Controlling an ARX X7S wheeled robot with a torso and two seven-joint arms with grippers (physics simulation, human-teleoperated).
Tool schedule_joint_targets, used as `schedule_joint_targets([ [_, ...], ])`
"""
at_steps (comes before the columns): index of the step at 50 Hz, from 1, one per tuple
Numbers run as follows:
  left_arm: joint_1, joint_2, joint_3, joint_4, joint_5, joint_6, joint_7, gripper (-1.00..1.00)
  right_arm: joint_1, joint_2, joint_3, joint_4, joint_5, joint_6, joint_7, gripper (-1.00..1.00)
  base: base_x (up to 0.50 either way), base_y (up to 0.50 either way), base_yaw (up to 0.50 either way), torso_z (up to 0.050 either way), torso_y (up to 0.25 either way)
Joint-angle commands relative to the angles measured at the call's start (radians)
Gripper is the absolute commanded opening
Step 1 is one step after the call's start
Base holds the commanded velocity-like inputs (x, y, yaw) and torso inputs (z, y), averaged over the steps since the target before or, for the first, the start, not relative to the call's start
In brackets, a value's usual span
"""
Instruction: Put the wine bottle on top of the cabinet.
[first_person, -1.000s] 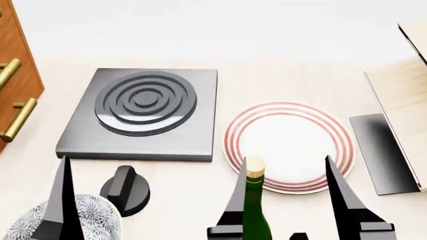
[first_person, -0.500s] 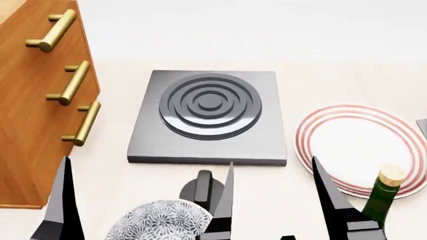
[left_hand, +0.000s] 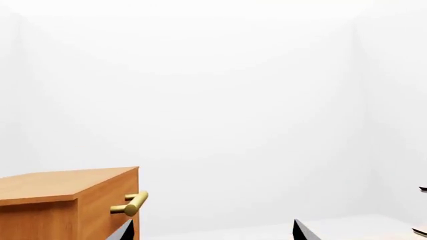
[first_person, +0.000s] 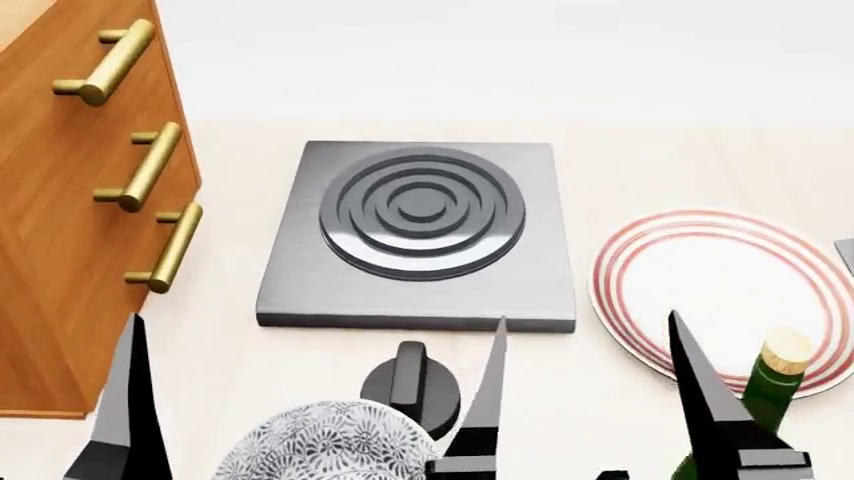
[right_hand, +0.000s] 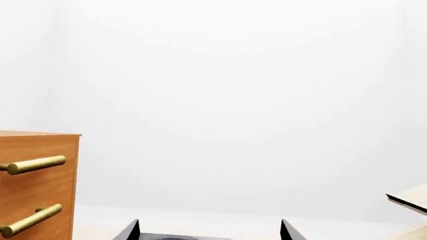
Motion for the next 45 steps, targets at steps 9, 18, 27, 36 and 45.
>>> schedule_joint_targets([
  [9,-0.001,-0.014,0.008,-0.002,-0.012,0.01,-0.018,1.0,0.097,0.055,0.144,-0.052,0.006,0.173,0.062,1.0,0.0,0.0,0.0,0.0,0.0],
  [18,-0.006,-0.021,0.01,0.0,-0.021,0.01,-0.025,1.0,0.145,0.073,0.224,0.019,0.034,0.187,0.059,1.0,0.0,0.0,0.0,0.0,0.0],
  [27,-0.01,-0.029,0.011,0.01,-0.027,0.001,-0.037,1.0,0.158,0.076,0.222,0.097,0.028,0.159,0.054,1.0,0.0,0.0,0.0,0.0,0.0],
  [36,-0.013,-0.037,0.008,0.008,-0.036,0.006,-0.047,1.0,0.138,0.054,0.217,0.192,0.028,0.084,0.049,1.0,0.0,0.0,0.0,0.0,0.0],
  [45,-0.015,-0.045,0.011,0.01,-0.043,0.006,-0.057,1.0,0.115,0.039,0.193,0.264,0.015,0.022,0.045,1.0,0.0,0.0,0.0,0.0,0.0],
])
